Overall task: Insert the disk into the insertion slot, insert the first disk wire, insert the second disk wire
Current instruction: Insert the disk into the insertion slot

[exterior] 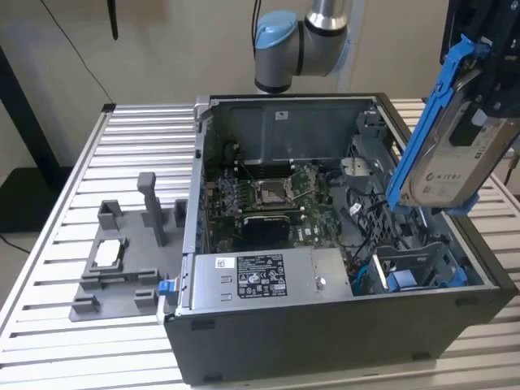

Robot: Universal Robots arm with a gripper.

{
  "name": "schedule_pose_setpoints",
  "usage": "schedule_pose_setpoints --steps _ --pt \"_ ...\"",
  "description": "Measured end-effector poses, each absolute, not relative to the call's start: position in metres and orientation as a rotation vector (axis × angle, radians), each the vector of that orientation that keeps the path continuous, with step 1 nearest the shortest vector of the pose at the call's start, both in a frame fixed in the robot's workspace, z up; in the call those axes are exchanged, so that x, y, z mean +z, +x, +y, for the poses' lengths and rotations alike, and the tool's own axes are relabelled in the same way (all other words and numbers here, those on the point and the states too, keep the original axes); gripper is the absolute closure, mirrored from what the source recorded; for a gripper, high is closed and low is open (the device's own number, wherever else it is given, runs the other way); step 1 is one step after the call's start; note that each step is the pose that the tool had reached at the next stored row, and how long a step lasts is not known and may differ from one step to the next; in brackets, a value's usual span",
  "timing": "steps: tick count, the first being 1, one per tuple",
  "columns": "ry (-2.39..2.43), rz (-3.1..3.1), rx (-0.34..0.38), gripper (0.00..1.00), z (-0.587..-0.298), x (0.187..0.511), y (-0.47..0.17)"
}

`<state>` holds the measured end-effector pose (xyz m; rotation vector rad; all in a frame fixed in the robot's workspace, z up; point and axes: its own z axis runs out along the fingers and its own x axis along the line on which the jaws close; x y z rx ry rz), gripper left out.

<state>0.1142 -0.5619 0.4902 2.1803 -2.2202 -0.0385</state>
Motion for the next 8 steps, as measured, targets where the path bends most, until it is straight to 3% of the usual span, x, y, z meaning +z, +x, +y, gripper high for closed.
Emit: schedule_pose_setpoints --steps 8 --pt "2.182 -2.222 -0.036 0.67 -0.5728 0.4798 0.1141"
